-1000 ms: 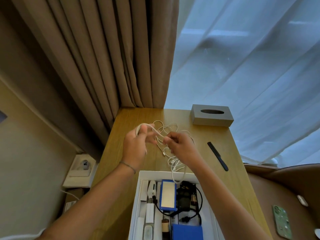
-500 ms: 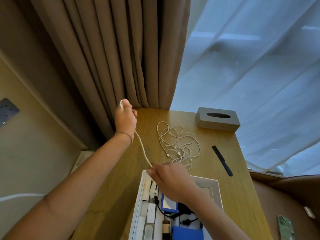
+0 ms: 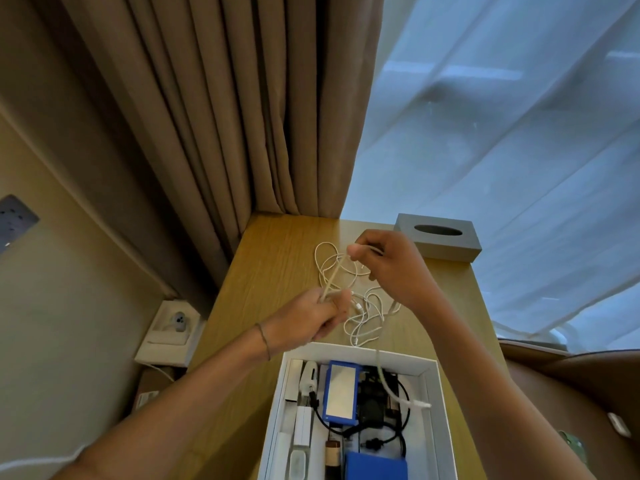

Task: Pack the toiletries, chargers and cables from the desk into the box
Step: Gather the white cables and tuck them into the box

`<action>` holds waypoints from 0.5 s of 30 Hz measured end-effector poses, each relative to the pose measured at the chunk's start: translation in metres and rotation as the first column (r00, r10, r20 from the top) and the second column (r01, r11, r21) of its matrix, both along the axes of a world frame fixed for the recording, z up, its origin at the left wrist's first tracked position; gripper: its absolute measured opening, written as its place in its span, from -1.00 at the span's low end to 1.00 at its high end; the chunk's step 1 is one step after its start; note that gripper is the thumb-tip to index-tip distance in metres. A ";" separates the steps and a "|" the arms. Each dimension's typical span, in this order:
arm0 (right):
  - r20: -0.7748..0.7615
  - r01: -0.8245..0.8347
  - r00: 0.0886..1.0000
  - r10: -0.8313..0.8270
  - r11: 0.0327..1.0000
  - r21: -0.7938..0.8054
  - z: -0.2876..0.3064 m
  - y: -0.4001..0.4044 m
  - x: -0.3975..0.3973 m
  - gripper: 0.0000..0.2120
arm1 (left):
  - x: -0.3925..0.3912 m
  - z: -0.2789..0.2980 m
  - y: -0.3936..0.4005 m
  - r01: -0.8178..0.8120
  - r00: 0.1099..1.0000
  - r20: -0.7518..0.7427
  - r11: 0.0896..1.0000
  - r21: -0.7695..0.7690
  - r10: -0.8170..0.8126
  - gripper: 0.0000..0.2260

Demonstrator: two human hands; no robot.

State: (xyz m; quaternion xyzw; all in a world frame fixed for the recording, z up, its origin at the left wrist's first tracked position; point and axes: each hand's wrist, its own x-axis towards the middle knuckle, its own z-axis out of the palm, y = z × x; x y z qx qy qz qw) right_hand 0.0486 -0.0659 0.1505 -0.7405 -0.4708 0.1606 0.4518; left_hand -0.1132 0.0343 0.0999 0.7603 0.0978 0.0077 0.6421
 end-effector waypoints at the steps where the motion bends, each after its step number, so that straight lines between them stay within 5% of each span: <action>1: -0.008 0.036 0.999 -0.036 0.999 -0.004 -0.007 -0.001 0.001 -0.77 | -0.002 0.003 0.000 -0.114 0.993 0.004 0.993 -0.015 0.114 -0.46; 6: -0.030 0.076 0.996 -0.083 0.982 -0.174 -0.048 -0.008 -0.012 -0.73 | -0.005 0.008 0.020 -0.659 0.750 0.036 0.751 -0.055 0.661 -0.44; 9: -0.052 0.004 0.998 -0.018 0.969 -0.249 -0.070 -0.006 -0.038 -0.73 | 0.000 0.009 0.030 -0.684 0.696 0.006 0.666 -0.297 0.718 -0.38; 12: 0.049 -0.057 0.996 0.077 0.948 -0.312 -0.092 -0.009 -0.071 -0.77 | 0.006 0.018 0.038 -0.654 0.626 -0.075 0.470 -0.593 0.777 -0.40; 15: 0.135 -0.162 0.966 0.220 0.924 -0.346 -0.099 -0.016 -0.101 -0.76 | 0.011 0.018 0.039 -0.784 0.520 -0.086 0.434 -0.444 0.850 -0.47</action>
